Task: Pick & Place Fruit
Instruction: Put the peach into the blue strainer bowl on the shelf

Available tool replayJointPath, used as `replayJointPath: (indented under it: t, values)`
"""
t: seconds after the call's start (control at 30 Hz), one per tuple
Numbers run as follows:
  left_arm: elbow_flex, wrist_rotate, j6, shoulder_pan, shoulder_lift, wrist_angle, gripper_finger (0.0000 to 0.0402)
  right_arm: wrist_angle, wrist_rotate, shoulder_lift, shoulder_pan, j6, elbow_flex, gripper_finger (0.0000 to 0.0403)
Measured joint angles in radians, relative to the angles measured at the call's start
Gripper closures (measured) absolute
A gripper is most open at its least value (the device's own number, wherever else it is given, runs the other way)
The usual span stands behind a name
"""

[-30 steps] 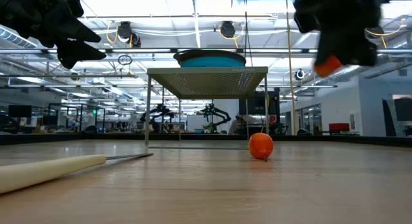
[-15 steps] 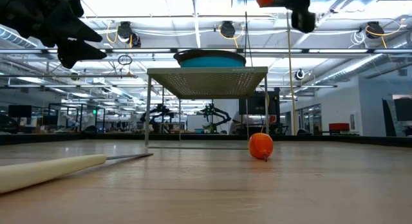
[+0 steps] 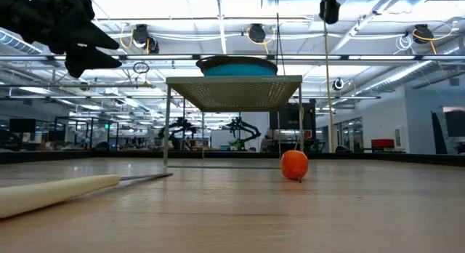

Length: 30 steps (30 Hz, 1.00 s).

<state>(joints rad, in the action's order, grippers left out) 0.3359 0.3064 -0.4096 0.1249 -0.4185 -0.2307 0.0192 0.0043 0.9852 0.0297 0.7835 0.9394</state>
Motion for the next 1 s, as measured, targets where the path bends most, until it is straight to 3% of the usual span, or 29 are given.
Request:
replayJointPath:
  t: [0.17, 0.8, 1.0]
  values:
    - [0.0, 0.011, 0.0, 0.0, 0.0, 0.0, 0.016, 0.025, -0.035, 0.0, 0.04, -0.127, 0.0, 0.0294]
    - [0.0, 0.012, -0.043, 0.0, 0.0, 0.0, 0.016, 0.107, -0.032, 0.001, 0.129, -1.239, 0.0, 0.0289]
    - [0.0, 0.012, -0.045, 0.0, 0.0, 0.0, 0.016, 0.175, -0.032, 0.011, 0.155, -1.446, 0.0, 0.0286]
